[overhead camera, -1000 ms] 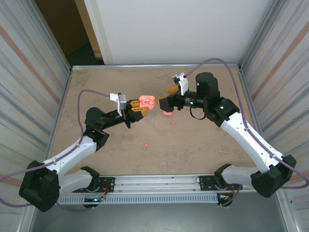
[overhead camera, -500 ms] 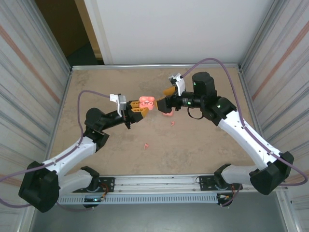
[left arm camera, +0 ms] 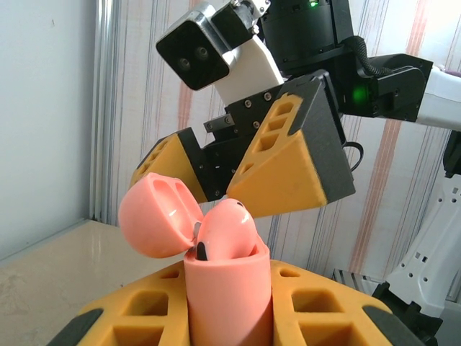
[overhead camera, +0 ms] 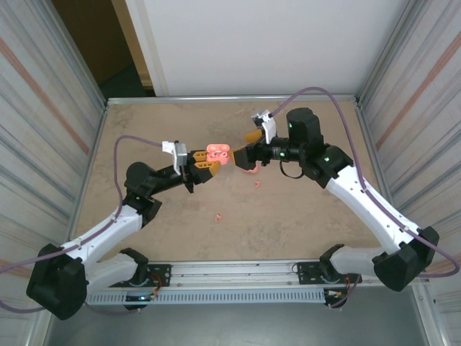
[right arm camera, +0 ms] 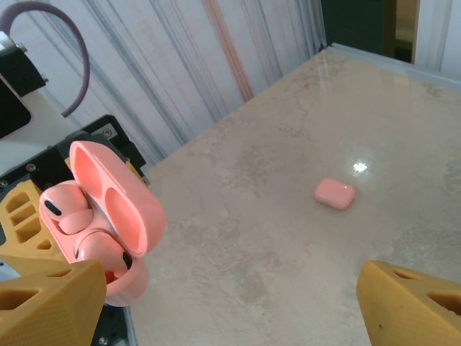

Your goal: Insert the wireless bluetooth earbuds into the charging case

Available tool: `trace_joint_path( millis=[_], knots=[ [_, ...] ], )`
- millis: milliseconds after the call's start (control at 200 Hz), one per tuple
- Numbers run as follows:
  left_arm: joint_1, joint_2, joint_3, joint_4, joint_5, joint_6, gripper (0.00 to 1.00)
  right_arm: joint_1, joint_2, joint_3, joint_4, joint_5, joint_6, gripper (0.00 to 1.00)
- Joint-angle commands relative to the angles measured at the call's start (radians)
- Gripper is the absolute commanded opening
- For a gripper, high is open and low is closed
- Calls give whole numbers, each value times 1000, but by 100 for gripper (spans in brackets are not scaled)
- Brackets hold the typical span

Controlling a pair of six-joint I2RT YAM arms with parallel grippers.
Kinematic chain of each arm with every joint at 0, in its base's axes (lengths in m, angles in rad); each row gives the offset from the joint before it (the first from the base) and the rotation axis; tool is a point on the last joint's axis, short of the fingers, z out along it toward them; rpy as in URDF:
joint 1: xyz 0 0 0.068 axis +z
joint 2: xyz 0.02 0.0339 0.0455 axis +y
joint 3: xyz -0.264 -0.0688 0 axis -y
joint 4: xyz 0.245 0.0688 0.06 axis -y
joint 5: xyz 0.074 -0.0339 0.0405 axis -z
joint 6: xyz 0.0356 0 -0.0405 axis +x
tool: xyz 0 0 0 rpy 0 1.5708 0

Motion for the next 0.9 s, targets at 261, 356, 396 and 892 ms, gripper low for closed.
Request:
trace_joint_path(
  millis=[261, 356, 396, 892],
  knots=[
    [-3, -51, -11, 10, -35, 17, 0, -18, -137, -81, 122, 54, 24, 99],
    [-3, -58, -14, 10, -43, 15, 0, -35, -155, -103, 147, 51, 40, 99],
    [-4, -61, -15, 10, -44, 14, 0, -43, -163, -113, 158, 51, 48, 99],
    [-4, -50, -2, 49, -61, -10, 0, -150, -301, -278, 319, 94, 219, 99]
  ],
)
